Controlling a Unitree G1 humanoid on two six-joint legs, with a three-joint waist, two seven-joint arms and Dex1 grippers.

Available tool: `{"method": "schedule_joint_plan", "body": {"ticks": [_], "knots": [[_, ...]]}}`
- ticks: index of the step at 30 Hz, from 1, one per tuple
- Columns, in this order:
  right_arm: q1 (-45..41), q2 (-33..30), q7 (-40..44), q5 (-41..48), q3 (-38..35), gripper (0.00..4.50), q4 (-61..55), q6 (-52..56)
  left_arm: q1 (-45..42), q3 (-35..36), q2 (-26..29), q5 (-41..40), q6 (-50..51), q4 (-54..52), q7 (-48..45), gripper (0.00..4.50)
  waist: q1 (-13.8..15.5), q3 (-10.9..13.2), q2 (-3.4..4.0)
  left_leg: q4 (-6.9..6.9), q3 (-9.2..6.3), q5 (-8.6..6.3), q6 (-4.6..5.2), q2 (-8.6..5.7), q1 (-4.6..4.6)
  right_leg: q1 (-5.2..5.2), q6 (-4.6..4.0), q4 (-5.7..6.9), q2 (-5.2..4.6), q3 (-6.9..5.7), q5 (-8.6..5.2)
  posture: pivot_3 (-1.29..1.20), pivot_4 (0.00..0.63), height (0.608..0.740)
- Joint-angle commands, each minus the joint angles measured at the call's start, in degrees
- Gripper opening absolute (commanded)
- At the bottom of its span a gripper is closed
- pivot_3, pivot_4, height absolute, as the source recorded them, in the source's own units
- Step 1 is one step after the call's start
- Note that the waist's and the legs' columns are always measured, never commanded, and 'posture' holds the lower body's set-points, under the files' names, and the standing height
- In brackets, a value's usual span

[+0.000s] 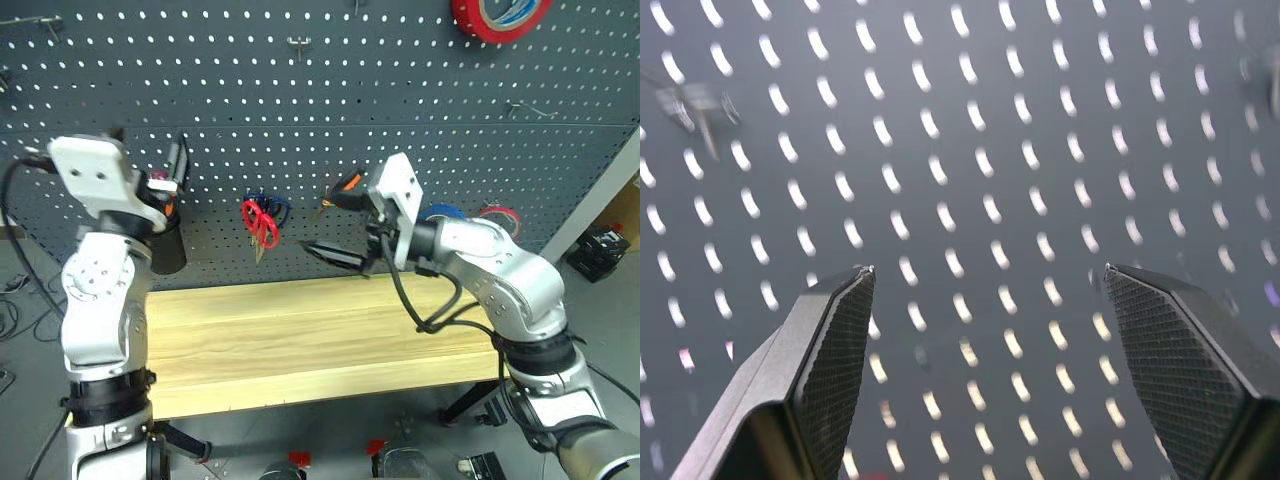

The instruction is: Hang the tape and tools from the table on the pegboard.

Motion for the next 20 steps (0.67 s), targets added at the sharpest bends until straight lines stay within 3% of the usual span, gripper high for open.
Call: {"method": "schedule_joint_plan", "body": {"ticks": [1, 8, 12, 20], "knots": [[5.4, -1.5, -1.7, -3.5, -1.9, 4.5, -0.5, -5.6, 5.5, 0.6, -1.7, 3.1, 6.2, -4.0, 3.6, 3.87, 0.0, -0.1, 0.03, 0.0, -0.03, 0.0, 0.0, -0.04, 0.02, 0.0, 0.01, 0.02, 0.03, 0.0, 0.0, 0.02, 0.0, 0.74], [19.5, 3.3, -15.7, -18.2, -4.4, 4.5, 13.3, -28.2, 17.7, 1.4, -4.6, 2.4, -0.2, -0.8, -1.0, 3.87, 2.5, -0.4, 0.06, 0.03, 0.04, 0.0, -0.02, -0.15, 0.1, 0.07, 0.01, 0.0, -0.09, 0.06, -0.01, 0.04, 0.0, 0.74], [24.7, 6.3, -23.0, -22.9, -8.0, 4.5, 22.6, -39.4, 22.4, 2.7, -8.4, 2.5, -3.7, 2.5, -0.2, 3.87, 4.7, -0.3, 0.28, -0.05, 0.21, -0.08, 0.1, -0.19, 0.83, 0.87, 0.01, -0.22, -0.14, 0.12, -0.02, 0.06, 0.0, 0.74], [27.1, 7.3, -25.3, -23.8, -13.0, 4.5, 37.0, -49.9, 27.1, 2.9, -11.2, 2.5, -9.2, 6.4, -1.5, 3.87, 7.2, -0.2, 0.58, -0.16, 0.16, -0.29, 0.47, -0.09, 1.92, 2.02, 0.23, -0.85, 0.04, 0.01, -0.17, 0.11, 0.0, 0.74]]}}
